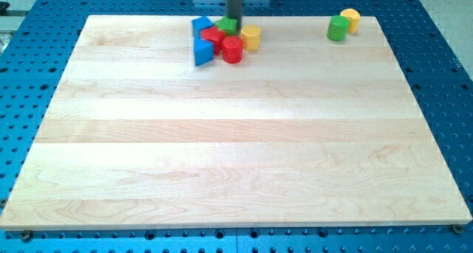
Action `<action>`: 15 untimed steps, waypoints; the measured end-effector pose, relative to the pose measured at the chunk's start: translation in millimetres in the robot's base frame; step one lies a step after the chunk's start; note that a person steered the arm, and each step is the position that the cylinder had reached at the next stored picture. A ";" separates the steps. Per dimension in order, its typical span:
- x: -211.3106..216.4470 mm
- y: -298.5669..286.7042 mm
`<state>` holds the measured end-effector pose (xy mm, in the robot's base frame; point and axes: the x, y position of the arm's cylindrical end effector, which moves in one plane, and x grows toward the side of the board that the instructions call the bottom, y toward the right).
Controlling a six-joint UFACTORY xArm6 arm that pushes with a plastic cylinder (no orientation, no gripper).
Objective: Place the blue blocks right center
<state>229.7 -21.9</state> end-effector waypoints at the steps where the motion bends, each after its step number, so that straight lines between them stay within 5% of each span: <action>1: -28.1 -19.4; 2: -32.1 -46.8; 4: 72.4 -90.8; 6: 85.6 -7.4; 8: 140.0 15.1; 9: 100.9 -23.9; 10: 149.7 -57.6; 13: 192.7 151.1; 14: 185.1 151.5; 15: 209.8 210.8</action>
<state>439.5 188.9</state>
